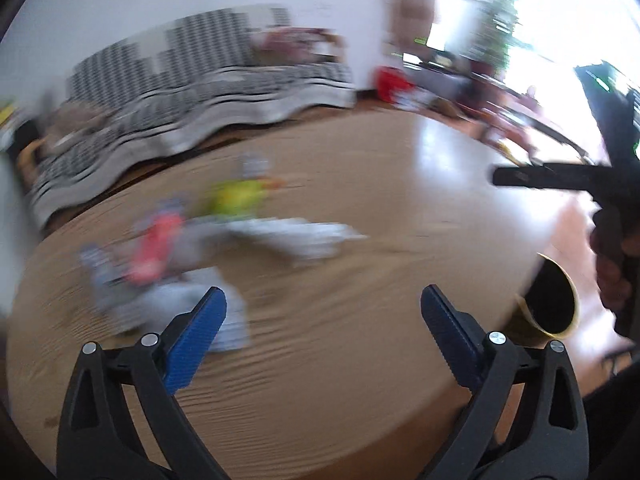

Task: Collect trash
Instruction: 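Swing both tools back over the table, then grasp the white plastic bag with the right tool while the left tool grasps the crumpled blue wrapper, then carry both items to the black bin and open both tools to drop them, then swing both tools back over the table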

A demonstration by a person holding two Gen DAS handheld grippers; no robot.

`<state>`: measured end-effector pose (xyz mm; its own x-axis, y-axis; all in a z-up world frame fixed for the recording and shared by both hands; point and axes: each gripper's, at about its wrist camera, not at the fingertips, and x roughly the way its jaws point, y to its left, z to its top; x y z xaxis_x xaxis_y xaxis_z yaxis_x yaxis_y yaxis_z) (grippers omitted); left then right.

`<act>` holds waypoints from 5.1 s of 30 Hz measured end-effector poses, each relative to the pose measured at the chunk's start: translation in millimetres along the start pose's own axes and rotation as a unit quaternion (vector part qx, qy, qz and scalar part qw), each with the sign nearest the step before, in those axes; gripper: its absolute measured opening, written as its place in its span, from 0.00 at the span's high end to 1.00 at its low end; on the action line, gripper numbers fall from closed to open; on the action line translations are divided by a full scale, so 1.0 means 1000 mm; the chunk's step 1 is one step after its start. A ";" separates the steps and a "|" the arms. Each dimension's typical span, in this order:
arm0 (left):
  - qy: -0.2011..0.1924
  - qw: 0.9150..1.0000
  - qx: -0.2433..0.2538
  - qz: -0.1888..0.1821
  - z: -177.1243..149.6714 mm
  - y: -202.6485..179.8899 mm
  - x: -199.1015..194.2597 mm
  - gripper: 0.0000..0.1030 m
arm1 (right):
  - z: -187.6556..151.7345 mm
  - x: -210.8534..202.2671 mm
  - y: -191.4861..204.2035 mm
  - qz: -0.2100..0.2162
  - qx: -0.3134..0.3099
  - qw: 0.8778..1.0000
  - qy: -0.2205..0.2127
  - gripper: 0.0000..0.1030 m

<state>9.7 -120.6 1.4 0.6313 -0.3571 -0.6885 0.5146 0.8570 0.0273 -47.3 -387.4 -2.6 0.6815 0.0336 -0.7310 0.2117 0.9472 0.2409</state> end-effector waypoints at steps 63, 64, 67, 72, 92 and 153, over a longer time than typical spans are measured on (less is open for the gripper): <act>0.020 0.982 -0.167 0.087 0.041 0.171 0.074 0.75 | -0.010 0.063 0.157 0.088 -0.113 0.989 0.036 0.68; 0.016 0.984 -0.157 0.079 0.045 0.156 0.072 0.75 | -0.007 0.054 0.138 0.076 -0.101 0.992 0.028 0.68; 0.004 0.991 -0.123 0.049 0.057 0.107 0.067 0.75 | -0.002 0.034 0.091 0.047 -0.075 0.996 0.010 0.68; -0.019 0.998 -0.048 -0.028 0.075 -0.002 0.051 0.75 | -0.003 -0.009 -0.015 -0.020 -0.007 1.000 -0.023 0.68; 0.087 0.927 0.154 -0.331 -0.016 -0.393 0.085 0.75 | -0.133 -0.119 -0.342 -0.238 0.284 0.928 0.044 0.68; 0.048 0.986 -0.149 0.059 0.001 0.170 0.068 0.07 | -0.001 0.105 0.129 0.032 -0.057 0.997 0.039 0.20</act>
<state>140.8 0.7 -39.6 0.6121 -0.2232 -0.7586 0.2373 0.9670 -0.0931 50.8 -261.4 -49.3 0.6332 0.1159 -0.7652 0.0850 0.9723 0.2176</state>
